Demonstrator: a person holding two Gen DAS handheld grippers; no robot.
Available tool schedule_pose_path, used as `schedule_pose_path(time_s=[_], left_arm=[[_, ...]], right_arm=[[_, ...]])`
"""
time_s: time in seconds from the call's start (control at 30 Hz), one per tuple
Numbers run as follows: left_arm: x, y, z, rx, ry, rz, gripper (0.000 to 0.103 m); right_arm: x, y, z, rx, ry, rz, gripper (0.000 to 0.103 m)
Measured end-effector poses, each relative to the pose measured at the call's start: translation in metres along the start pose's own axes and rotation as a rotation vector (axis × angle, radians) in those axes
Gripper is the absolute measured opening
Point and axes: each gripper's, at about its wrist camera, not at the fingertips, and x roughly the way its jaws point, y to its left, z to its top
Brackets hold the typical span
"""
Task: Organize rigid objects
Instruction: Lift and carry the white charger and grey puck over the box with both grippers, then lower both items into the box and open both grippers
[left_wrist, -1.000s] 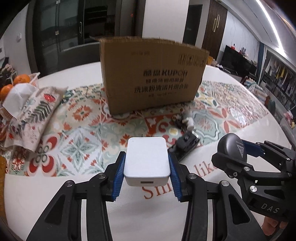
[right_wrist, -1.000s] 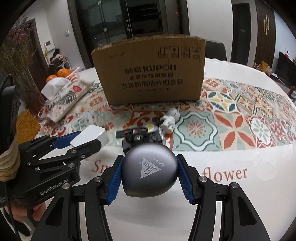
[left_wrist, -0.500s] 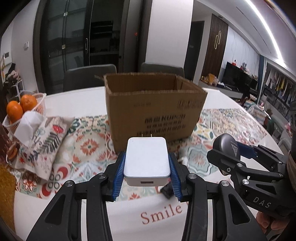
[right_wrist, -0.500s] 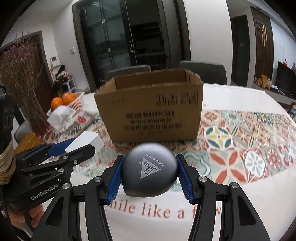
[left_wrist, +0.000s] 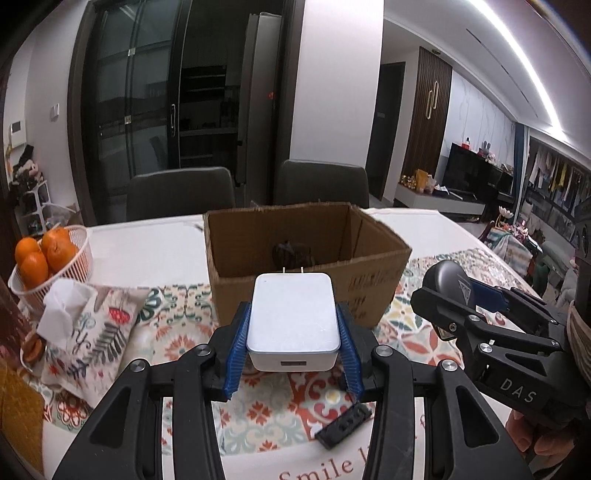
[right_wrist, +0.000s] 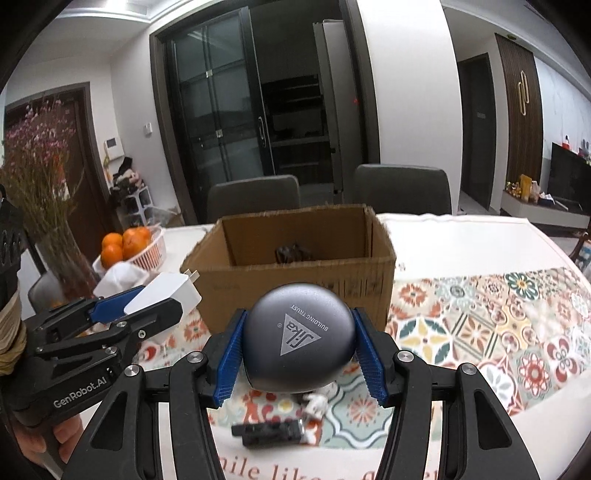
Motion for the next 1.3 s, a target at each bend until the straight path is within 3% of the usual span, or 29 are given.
schedule_pose_path(time_s=[0.77,1.3], left_arm=[[0.046,0.005,0.063,0.006,-0.006,0.035,0.044],[0.097,0.012,0.066,0.0,0.065,0.058,0.044]], right_arm=[[0.046,-0.021,0.072,-0.023,-0.039,0.026,0.057],[0.101,-0.037,0.076,-0.024,0.039,0.011,0.057]])
